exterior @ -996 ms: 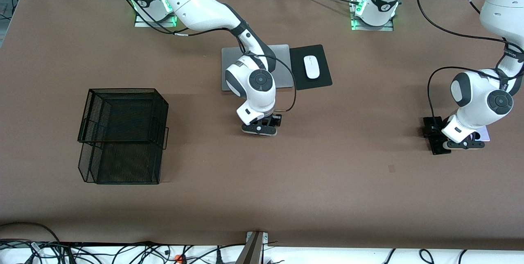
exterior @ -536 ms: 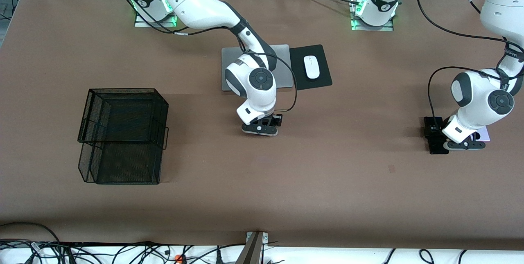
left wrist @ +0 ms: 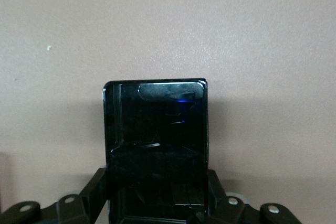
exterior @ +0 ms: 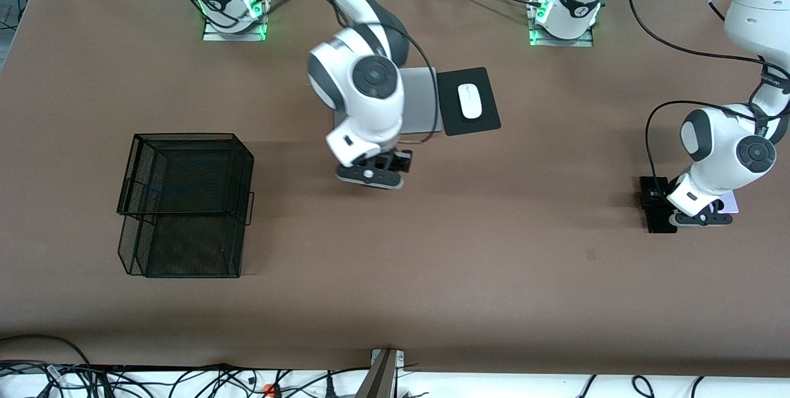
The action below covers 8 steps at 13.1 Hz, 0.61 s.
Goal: Place phones with both arms
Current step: 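Carry the flip phone with the right gripper while the left gripper lifts the tall phone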
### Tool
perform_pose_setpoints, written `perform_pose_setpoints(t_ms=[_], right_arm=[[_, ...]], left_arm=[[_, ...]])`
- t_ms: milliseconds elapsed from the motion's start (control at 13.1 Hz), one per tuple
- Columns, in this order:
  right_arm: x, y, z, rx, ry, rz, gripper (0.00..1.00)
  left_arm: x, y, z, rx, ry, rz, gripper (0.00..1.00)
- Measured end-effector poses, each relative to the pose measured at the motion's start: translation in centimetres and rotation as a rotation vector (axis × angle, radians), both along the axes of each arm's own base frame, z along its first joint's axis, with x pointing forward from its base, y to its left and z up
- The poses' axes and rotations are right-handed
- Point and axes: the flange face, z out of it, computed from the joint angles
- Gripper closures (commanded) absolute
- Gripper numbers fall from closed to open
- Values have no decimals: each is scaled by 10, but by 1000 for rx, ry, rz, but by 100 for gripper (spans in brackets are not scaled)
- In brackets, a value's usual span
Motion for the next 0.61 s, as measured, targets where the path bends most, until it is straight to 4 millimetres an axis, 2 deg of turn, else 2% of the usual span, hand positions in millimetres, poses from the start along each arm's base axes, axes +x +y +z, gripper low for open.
perform_pose_setpoints(t_ms=[153, 306, 613], right_arm=[[10, -46, 31, -39, 22, 29, 100], [19, -104, 43, -70, 37, 67, 100], [23, -255, 55, -82, 74, 134, 100]], left_arm=[[6, -1, 10, 3, -5, -5, 71], [14, -4, 34, 6, 31, -14, 73], [38, -37, 117, 0, 157, -50, 76]])
